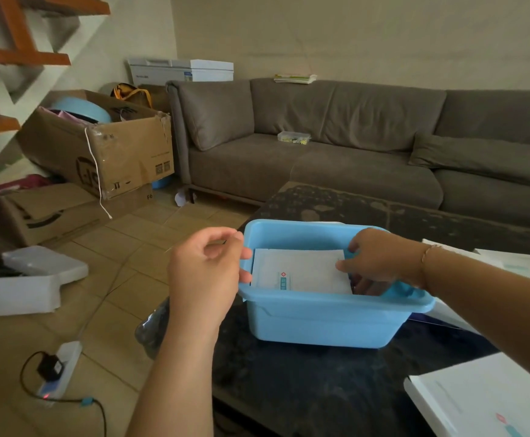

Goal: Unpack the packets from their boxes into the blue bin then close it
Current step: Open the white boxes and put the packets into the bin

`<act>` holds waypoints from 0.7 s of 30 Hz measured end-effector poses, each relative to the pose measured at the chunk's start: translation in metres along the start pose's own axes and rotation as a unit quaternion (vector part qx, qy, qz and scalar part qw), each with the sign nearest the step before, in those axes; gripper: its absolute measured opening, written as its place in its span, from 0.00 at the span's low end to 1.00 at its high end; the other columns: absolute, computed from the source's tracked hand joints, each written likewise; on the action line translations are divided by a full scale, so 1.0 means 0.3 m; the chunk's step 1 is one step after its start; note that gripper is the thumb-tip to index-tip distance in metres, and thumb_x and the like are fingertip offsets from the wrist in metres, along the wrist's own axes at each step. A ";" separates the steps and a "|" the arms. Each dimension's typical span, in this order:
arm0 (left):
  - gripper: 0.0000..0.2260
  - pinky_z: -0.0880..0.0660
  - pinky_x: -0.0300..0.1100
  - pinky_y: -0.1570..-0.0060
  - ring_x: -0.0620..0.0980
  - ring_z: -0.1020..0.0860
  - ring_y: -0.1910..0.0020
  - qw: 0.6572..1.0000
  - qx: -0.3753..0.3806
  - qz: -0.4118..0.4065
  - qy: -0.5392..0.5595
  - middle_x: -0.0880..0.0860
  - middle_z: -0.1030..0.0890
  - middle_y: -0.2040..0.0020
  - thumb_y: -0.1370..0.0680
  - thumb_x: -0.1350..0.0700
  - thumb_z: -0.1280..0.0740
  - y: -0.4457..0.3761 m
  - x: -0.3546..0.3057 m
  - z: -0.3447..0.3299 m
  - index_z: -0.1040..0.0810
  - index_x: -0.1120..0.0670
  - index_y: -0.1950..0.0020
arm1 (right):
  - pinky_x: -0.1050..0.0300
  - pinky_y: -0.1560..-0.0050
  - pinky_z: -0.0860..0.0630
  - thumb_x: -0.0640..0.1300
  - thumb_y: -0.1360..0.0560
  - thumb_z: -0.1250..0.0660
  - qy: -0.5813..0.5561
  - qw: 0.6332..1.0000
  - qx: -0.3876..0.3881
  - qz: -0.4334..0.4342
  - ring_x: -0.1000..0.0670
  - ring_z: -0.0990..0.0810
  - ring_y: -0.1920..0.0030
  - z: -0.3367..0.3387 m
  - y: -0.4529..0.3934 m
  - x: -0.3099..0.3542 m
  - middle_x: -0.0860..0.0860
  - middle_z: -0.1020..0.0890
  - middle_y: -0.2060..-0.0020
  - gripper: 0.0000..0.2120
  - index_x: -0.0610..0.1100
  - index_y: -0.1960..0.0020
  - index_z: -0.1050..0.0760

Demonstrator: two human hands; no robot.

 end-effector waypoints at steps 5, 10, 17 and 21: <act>0.07 0.27 0.39 0.71 0.45 0.20 0.74 1.000 -0.003 -0.002 -0.007 0.47 0.15 0.63 0.21 0.55 0.32 -0.002 0.001 0.000 0.21 0.45 0.57 | 0.56 0.41 0.24 0.45 0.19 0.39 0.150 0.987 -0.032 0.050 0.45 0.22 0.41 -0.016 0.017 0.008 0.44 0.23 0.38 0.19 0.40 0.30 0.32; 0.06 0.28 0.38 0.72 0.45 0.21 0.74 1.000 -0.014 -0.010 0.001 0.48 0.15 0.62 0.21 0.55 0.33 -0.003 0.005 -0.009 0.21 0.46 0.56 | 0.58 0.50 0.28 0.45 0.19 0.40 0.142 0.986 -0.011 0.090 0.49 0.24 0.51 -0.039 0.027 0.006 0.49 0.24 0.51 0.23 0.46 0.27 0.43; 0.06 0.28 0.34 0.75 0.44 0.24 0.76 0.988 -0.039 -0.146 0.027 0.47 0.17 0.68 0.22 0.56 0.32 0.057 -0.009 -0.053 0.19 0.49 0.57 | 0.64 0.62 0.23 0.52 0.25 0.32 0.038 0.905 -0.313 0.286 0.58 0.19 0.63 0.015 0.321 -0.161 0.58 0.18 0.61 0.04 0.53 0.53 0.26; 0.04 0.29 0.39 0.71 0.44 0.26 0.76 0.966 0.003 -0.239 0.095 0.50 0.21 0.71 0.23 0.56 0.34 0.160 -0.019 -0.113 0.21 0.51 0.56 | 0.72 0.64 0.29 0.66 0.26 0.38 0.064 0.875 -0.383 0.288 0.61 0.28 0.67 -0.147 0.572 -0.398 0.62 0.26 0.67 0.17 0.53 0.62 0.31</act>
Point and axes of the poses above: each hand's wrist, its own y-axis away from the middle knuckle, its own z-axis out of the back of the hand, x = y × z, the point moved 1 cm from there along -y, towards the middle knuckle
